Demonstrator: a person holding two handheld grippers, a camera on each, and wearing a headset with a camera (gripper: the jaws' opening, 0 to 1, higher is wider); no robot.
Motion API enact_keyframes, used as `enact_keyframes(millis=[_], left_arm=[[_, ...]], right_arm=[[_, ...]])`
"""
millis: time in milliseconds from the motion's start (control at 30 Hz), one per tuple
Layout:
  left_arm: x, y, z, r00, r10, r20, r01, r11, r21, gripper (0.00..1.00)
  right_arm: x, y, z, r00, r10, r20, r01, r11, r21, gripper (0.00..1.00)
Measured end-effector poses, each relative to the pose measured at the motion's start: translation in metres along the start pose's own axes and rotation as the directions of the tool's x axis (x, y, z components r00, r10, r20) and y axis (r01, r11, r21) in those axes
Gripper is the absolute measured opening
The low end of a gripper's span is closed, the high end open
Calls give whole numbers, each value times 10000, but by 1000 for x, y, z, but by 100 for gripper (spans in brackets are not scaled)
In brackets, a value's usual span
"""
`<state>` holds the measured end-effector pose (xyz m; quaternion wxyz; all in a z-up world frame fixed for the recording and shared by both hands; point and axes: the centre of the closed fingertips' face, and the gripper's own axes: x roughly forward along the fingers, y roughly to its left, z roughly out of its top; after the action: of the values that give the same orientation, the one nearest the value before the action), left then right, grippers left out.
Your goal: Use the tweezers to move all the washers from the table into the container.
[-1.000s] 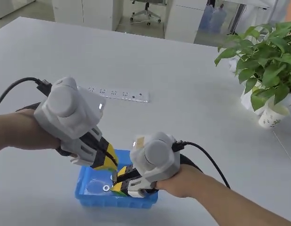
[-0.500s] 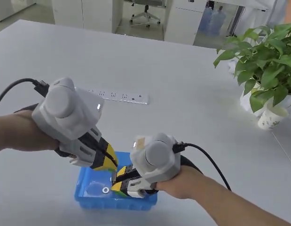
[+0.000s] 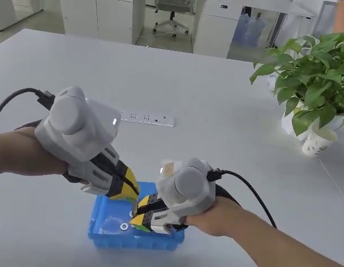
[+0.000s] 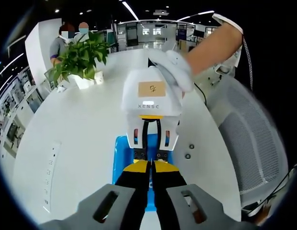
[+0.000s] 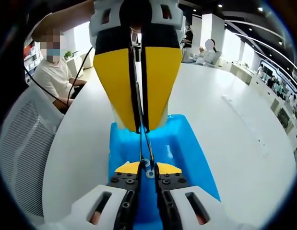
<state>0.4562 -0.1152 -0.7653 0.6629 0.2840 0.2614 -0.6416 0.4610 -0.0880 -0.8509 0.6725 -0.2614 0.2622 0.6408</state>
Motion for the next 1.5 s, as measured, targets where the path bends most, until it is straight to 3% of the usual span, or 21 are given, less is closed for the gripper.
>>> enact_keyframes(millis=[367,800,1500], left_arm=[[-13,-7,12,9998,42,195,-41,10000,-41,4],[-24,-19,27,9999,26,116,-26,10000,-32,4],[-11,-57,39,9994,-262,245,257,9995,195,4]], right_arm=[[-12,7,14,9993,-134,350,139,9998,-121,12],[-29,21,29,9976,-201,663,217,9995,-242,11],[-43,58,15,9986,-264,455,279,9991,-329,11]])
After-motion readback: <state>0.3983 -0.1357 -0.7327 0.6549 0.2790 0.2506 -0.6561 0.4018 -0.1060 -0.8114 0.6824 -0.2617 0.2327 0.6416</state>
